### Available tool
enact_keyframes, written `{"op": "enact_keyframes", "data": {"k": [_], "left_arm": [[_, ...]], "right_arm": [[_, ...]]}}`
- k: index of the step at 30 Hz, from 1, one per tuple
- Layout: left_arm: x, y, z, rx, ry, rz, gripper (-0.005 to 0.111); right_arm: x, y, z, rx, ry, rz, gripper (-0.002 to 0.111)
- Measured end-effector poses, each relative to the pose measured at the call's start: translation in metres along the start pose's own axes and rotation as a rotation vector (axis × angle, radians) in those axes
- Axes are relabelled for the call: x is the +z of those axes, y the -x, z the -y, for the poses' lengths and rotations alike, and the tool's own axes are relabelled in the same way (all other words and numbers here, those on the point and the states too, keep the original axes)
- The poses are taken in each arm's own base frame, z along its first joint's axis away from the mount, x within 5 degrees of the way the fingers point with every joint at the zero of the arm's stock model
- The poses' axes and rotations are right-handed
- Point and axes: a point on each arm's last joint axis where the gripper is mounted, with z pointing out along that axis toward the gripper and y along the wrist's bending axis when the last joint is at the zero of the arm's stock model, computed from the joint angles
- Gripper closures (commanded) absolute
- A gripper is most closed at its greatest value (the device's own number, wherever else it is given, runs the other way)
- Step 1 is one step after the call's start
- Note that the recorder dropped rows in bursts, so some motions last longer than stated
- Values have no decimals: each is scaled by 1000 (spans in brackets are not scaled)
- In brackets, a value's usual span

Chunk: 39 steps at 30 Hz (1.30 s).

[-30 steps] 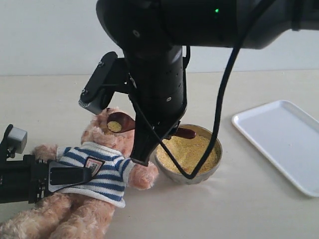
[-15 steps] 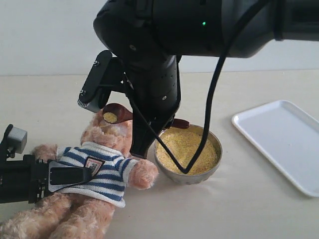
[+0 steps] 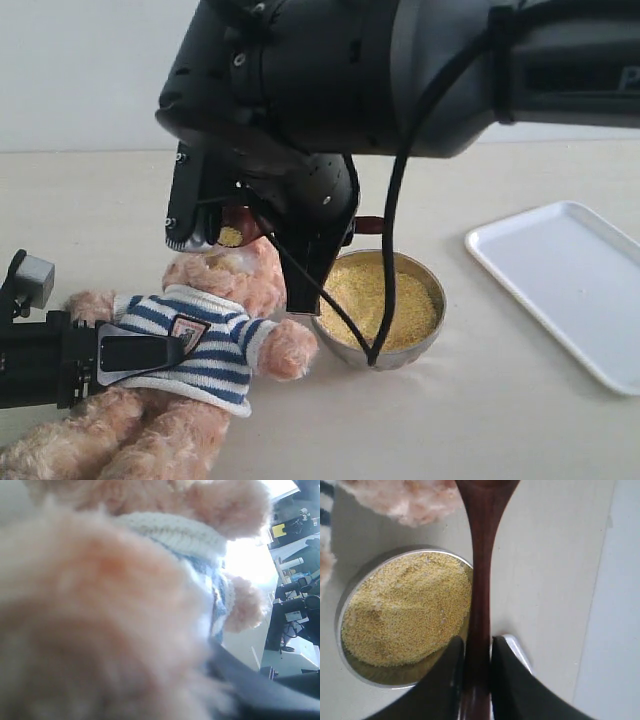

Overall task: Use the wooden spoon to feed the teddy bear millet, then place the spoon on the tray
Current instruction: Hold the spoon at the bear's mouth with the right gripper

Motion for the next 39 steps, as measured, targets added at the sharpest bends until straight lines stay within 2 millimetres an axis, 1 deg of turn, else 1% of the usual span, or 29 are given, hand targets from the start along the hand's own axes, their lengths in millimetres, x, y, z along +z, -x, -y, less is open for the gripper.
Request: {"op": "enact_keyframes", "data": {"k": [4, 7, 11, 17, 26, 34, 39], "left_arm": [[0, 0, 0, 0, 0, 0, 102], [0, 0, 0, 0, 0, 0, 102], [0, 0, 0, 0, 0, 0, 102], [0, 0, 0, 0, 0, 0, 102], [0, 0, 0, 0, 0, 0, 102], [0, 0, 0, 0, 0, 0, 102], [0, 0, 0, 0, 0, 0, 102]], "right_arm": [[-6, 8, -10, -38, -15, 16, 108], [-2, 12, -14, -47, -28, 7, 108], [1, 13, -13, -34, -58, -15, 108], [-3, 13, -10, -27, -145, -43, 108], [-6, 17, -17, -31, -148, -40, 108], [-8, 20, -26, 9, -94, -23, 108], [-9, 21, -27, 17, -96, -20, 108]]}}
